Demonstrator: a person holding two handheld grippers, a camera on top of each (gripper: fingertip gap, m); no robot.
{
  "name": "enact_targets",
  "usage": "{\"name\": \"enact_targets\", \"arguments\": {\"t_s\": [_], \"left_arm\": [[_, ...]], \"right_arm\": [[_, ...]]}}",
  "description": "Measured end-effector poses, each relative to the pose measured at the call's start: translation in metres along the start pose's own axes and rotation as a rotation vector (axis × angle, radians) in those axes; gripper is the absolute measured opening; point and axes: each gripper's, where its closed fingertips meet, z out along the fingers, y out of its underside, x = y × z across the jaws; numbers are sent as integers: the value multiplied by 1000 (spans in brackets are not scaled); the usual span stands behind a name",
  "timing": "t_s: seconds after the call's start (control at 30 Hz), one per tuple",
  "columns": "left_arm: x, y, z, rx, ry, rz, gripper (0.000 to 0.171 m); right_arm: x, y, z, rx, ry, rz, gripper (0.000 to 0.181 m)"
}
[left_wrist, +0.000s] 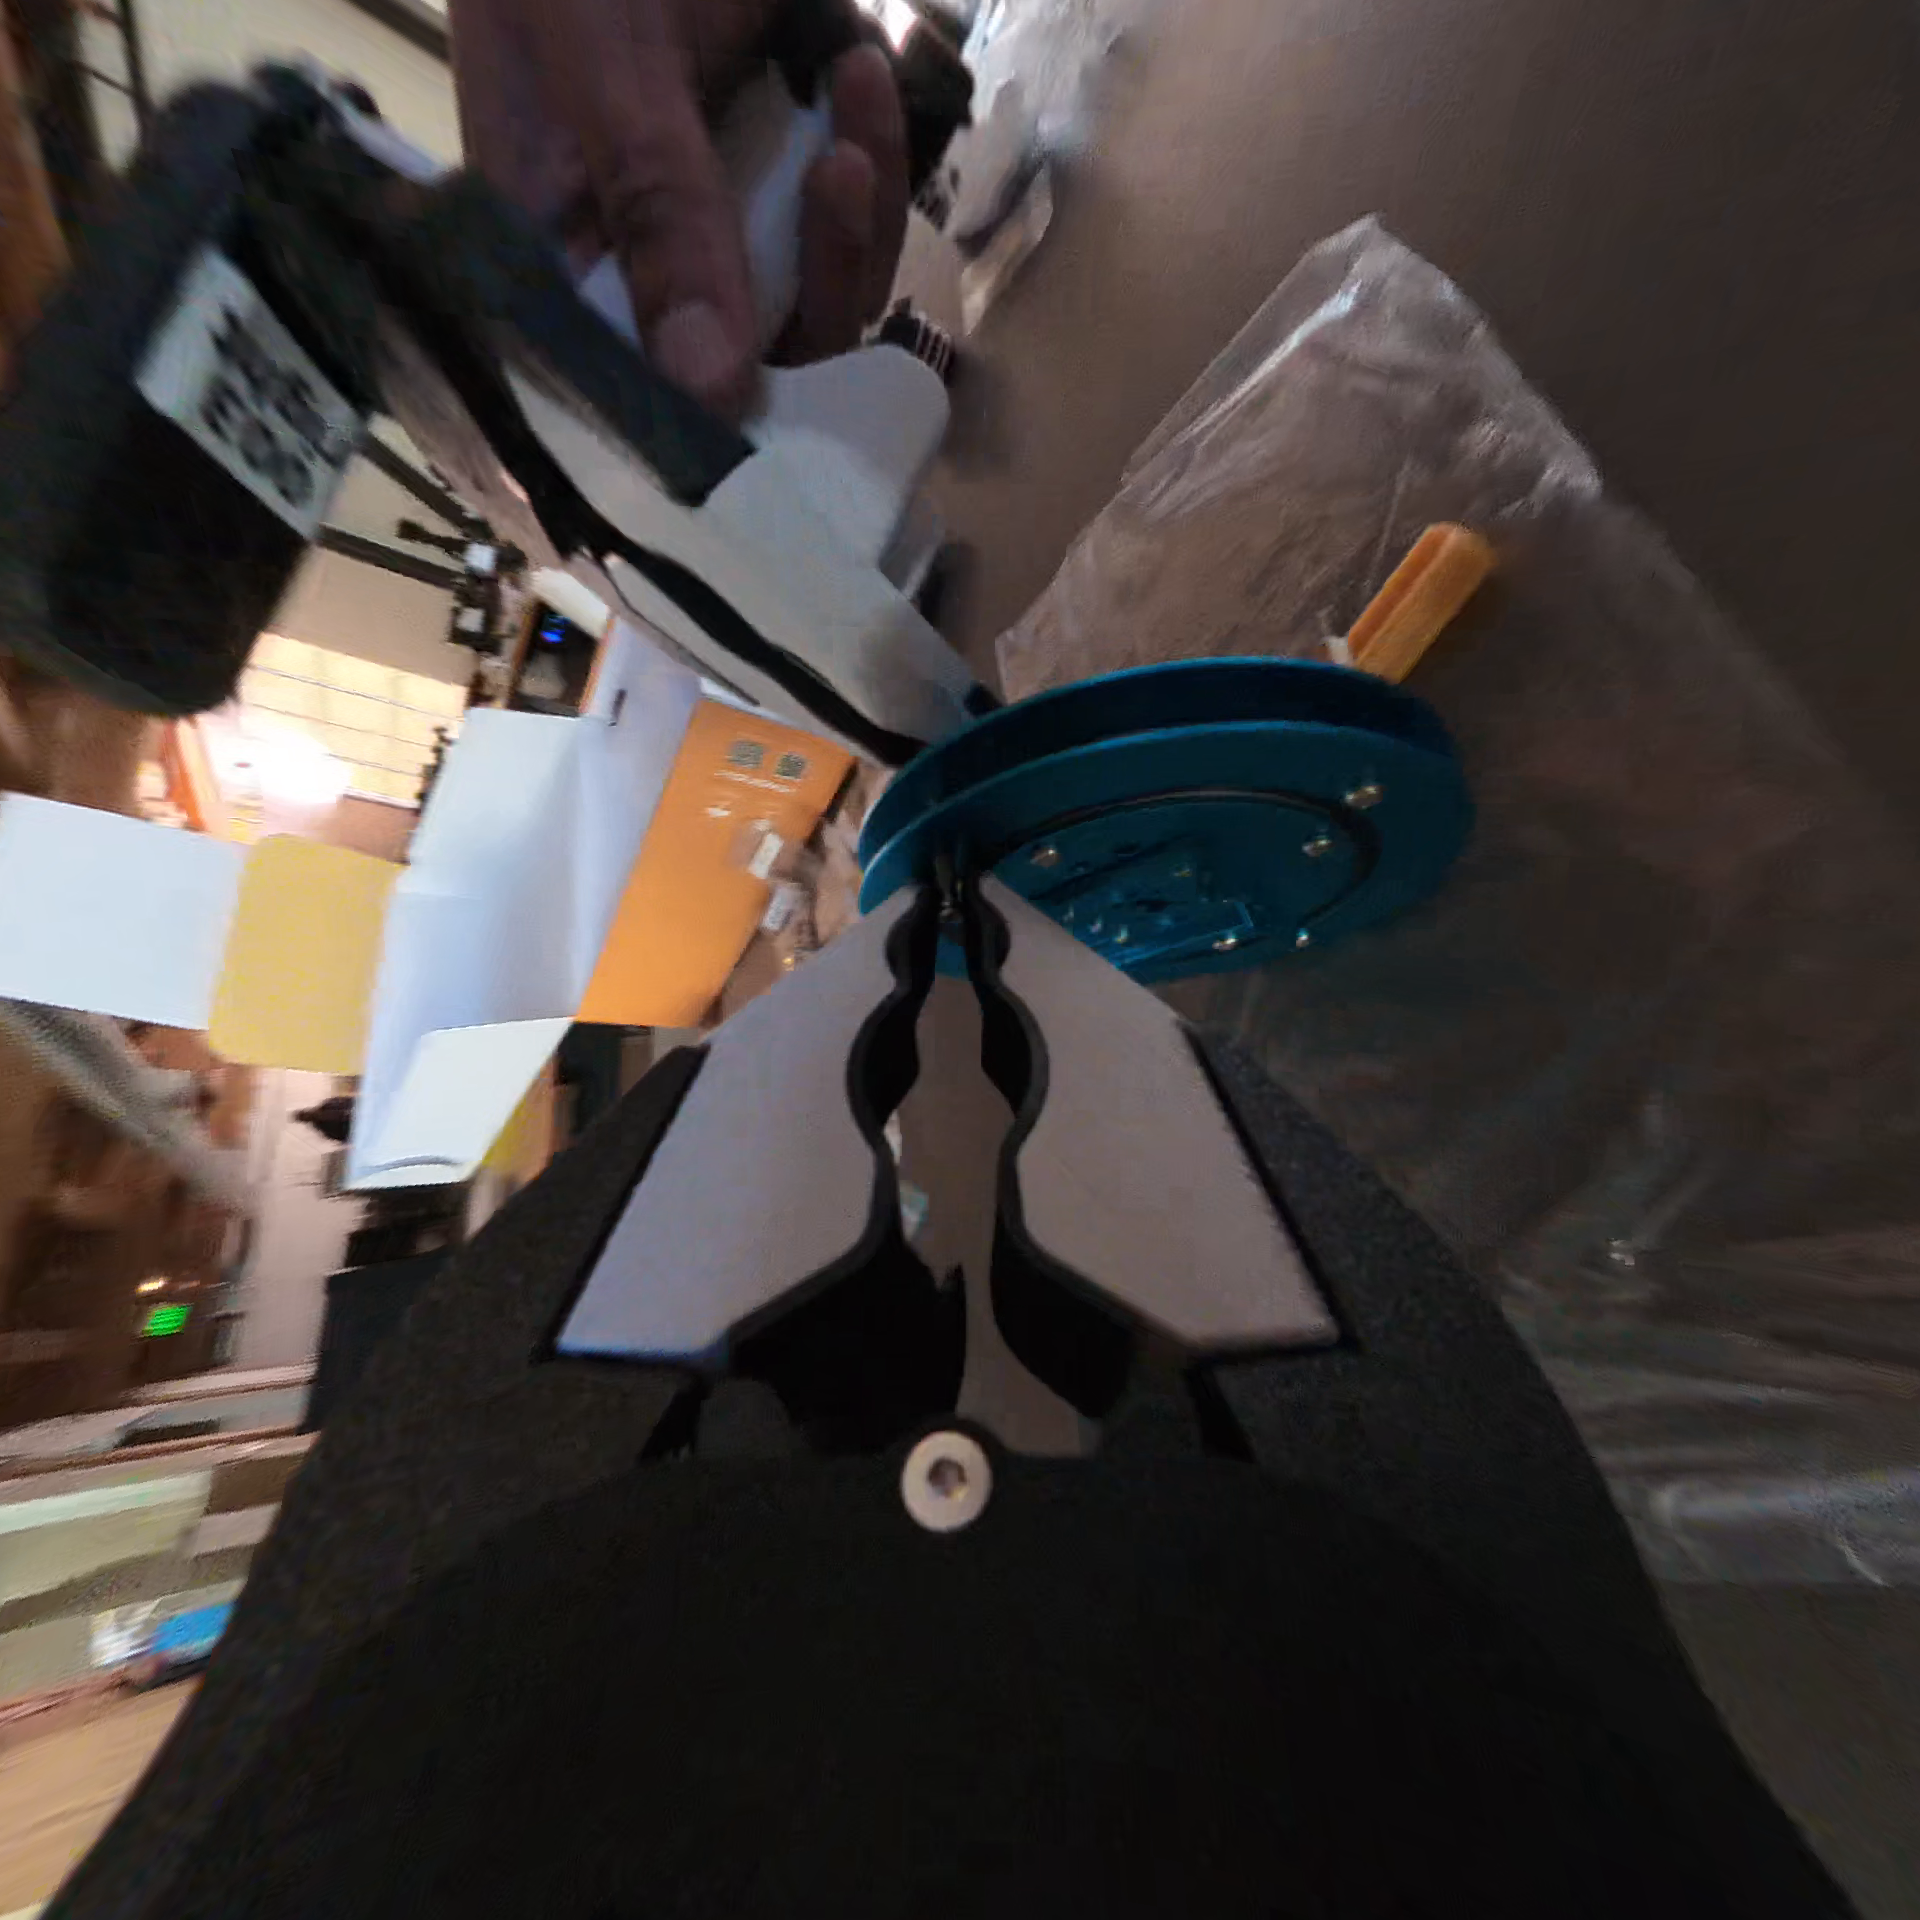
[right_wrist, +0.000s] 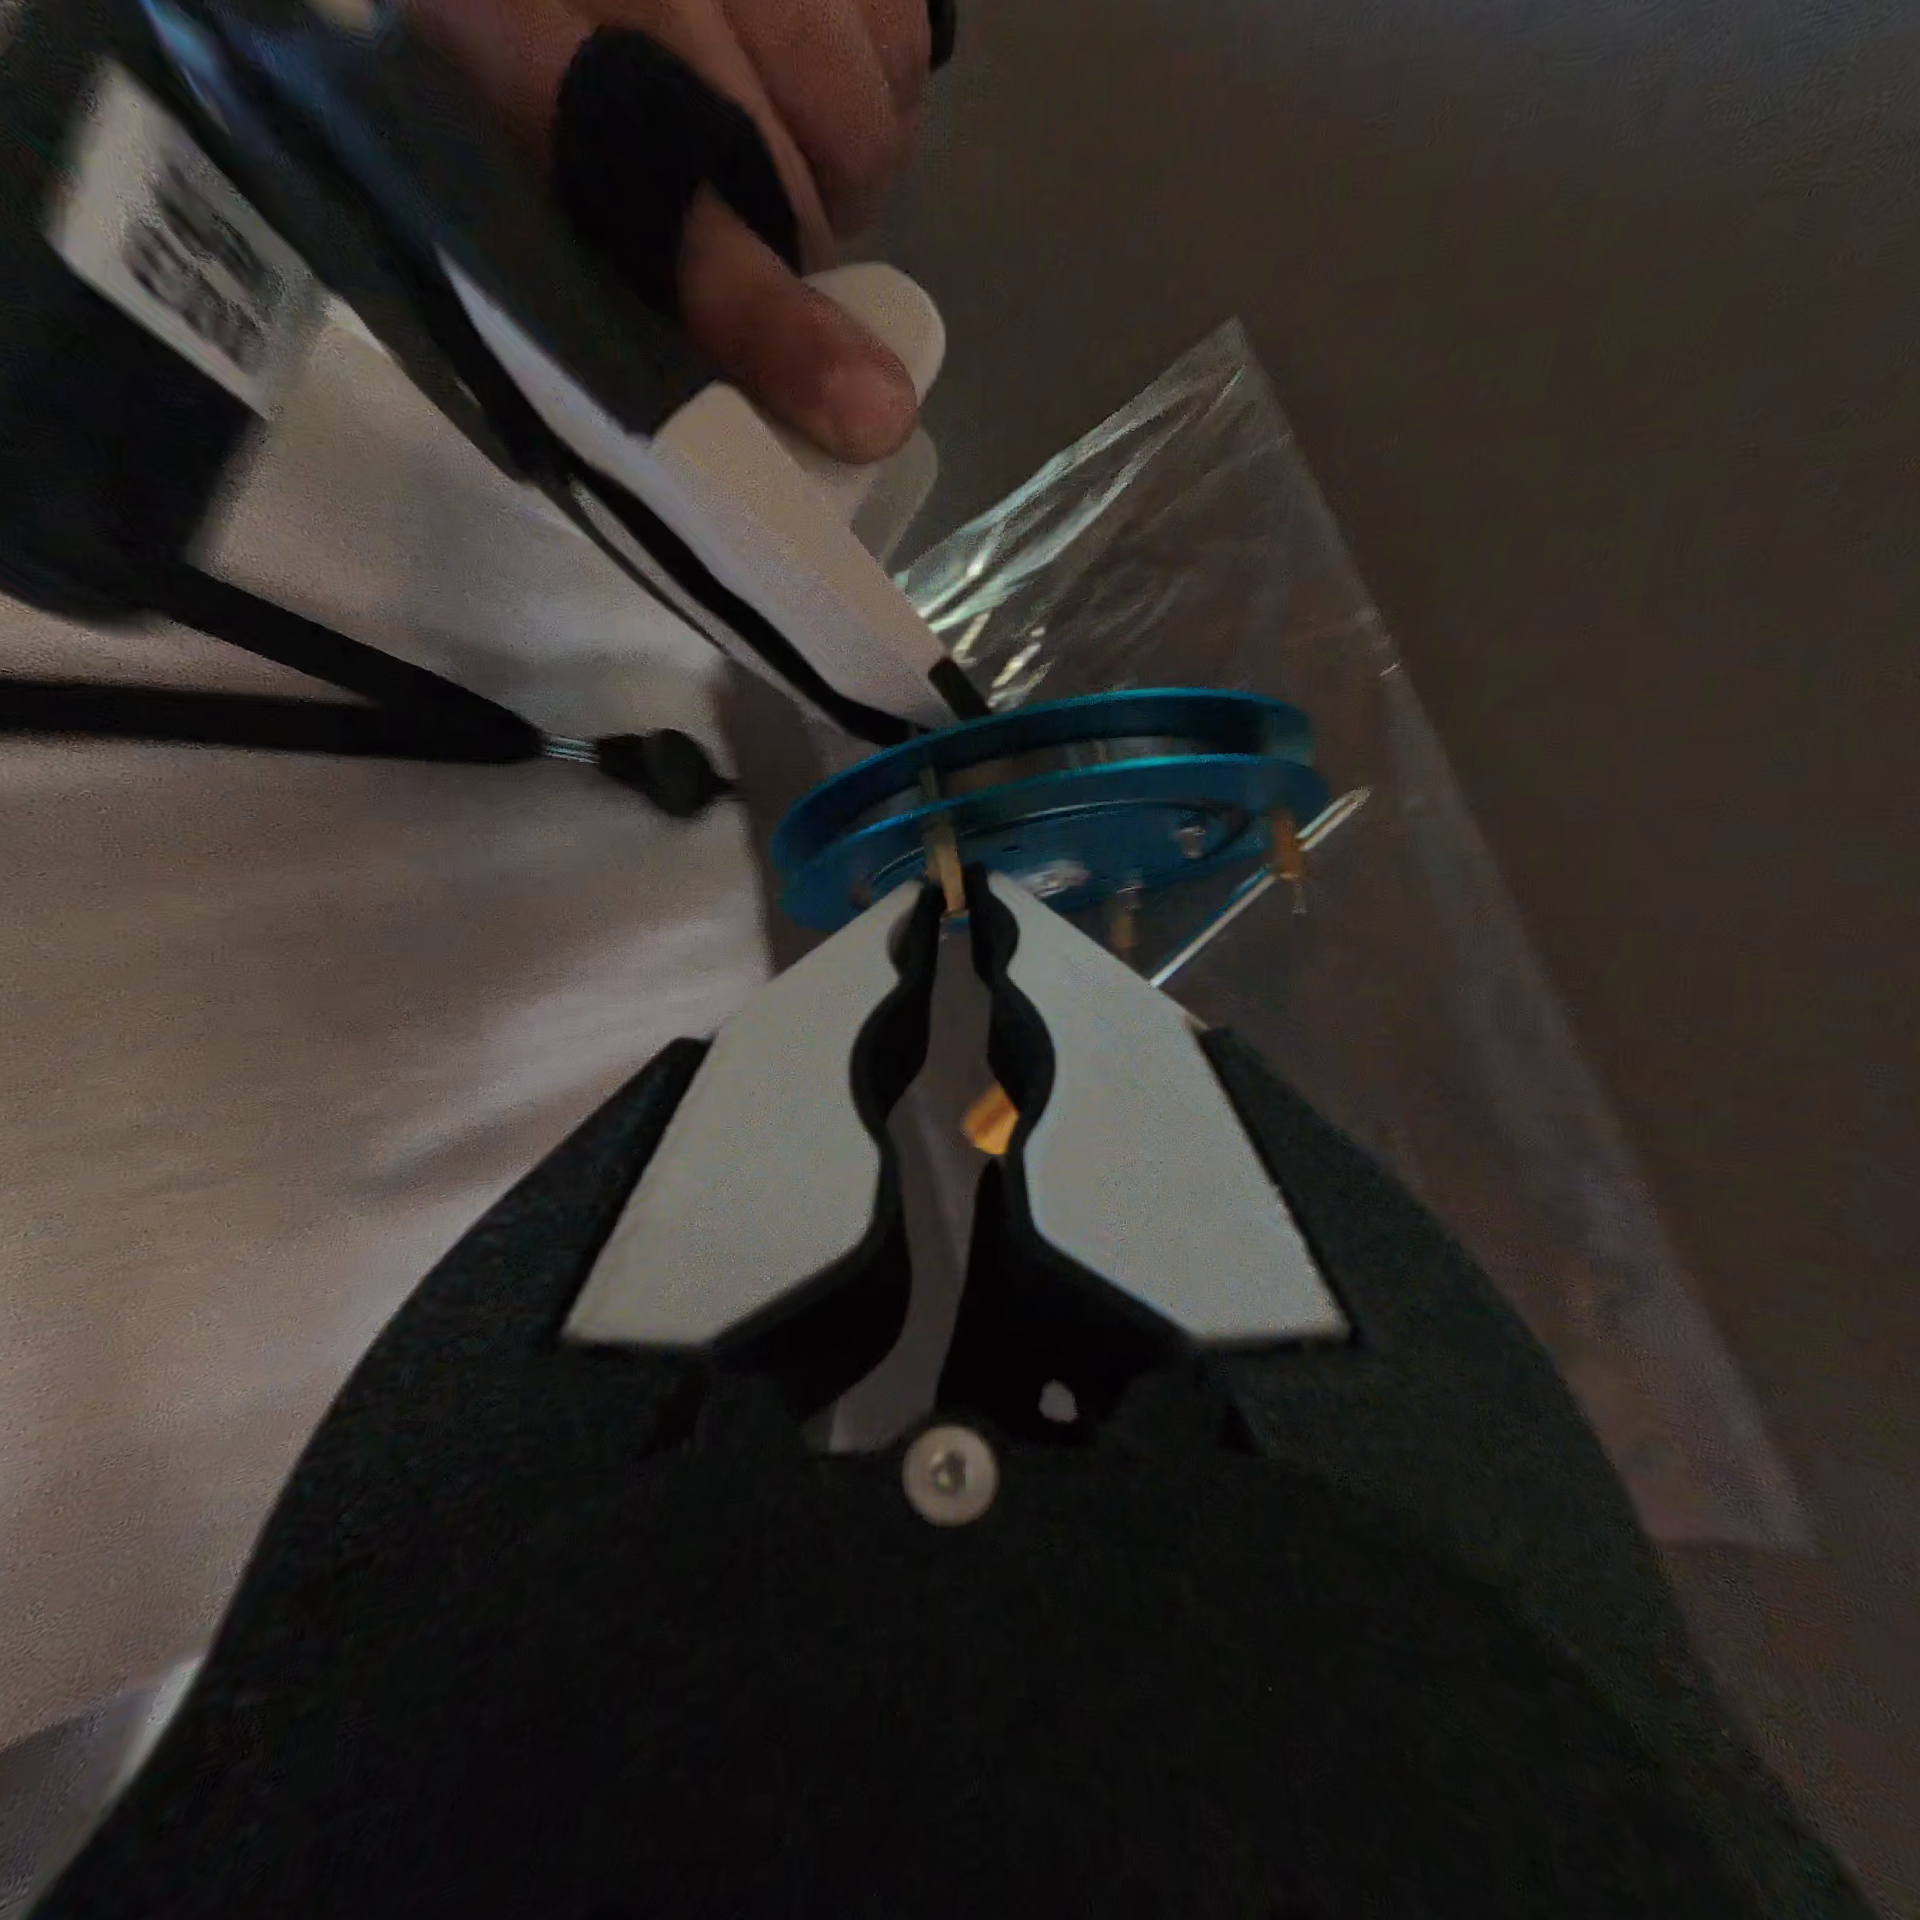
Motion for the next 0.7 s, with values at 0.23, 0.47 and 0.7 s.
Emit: {"name": "enact_targets", "arguments": {"t_s": [0.23,0.47,0.7], "left_arm": [[4,1,-7,51,377,-632,4],[4,3,-3,37,106,-65,3],[4,1,-3,59,279,-384,3]], "right_arm": [[2,-8,0,-56,393,-527,6],[-3,-3,-2,-56,13,36,3],[7,-9,-5,-50,301,-353,16]]}}
